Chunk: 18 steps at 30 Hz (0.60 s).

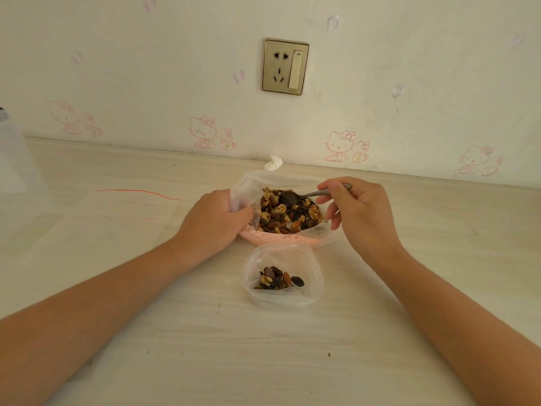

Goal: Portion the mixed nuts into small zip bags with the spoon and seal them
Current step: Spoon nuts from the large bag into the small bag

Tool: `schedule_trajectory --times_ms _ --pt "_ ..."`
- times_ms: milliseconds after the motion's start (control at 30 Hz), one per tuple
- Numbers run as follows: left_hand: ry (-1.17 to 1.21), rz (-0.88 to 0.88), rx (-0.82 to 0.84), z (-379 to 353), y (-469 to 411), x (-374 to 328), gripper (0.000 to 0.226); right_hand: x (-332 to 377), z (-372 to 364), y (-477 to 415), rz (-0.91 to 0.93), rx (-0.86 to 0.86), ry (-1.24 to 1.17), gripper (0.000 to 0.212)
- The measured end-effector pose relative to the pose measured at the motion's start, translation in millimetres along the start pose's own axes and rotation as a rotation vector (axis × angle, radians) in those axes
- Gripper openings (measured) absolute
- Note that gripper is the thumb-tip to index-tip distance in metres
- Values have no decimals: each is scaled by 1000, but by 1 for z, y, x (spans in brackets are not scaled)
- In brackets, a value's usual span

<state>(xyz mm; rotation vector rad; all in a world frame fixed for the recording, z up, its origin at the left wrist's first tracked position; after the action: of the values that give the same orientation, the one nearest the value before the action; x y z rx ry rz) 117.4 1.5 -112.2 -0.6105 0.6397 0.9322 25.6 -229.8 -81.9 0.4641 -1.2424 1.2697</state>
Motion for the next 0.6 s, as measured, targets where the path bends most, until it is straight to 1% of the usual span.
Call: schedule_trajectory --times_ms 67,233,367,600 --pt "11 -5 -3 0 0 -1 42 0 -5 1 -27 31 -42 28" --pt "37 9 -7 0 1 0 41 1 -6 2 -156 66 -271 29" --pt "39 -6 -8 0 2 -2 44 0 -10 3 -235 105 -311 27" --pt "65 -16 -18 2 5 -8 39 -4 -9 1 -355 55 -404 24"
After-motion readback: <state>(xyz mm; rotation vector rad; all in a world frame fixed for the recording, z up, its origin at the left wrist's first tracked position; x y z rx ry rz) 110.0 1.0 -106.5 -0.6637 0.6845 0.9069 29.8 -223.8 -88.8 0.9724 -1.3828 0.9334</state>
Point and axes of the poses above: each hand's wrist, its own y-axis away from the middle knuckle, its own z-axis out of the back of the hand, x = y × z, the point moved 2 cm from there along -y, towards the middle knuckle, and after that the axes turned 5 degrees about x, right-handed, at the moved point
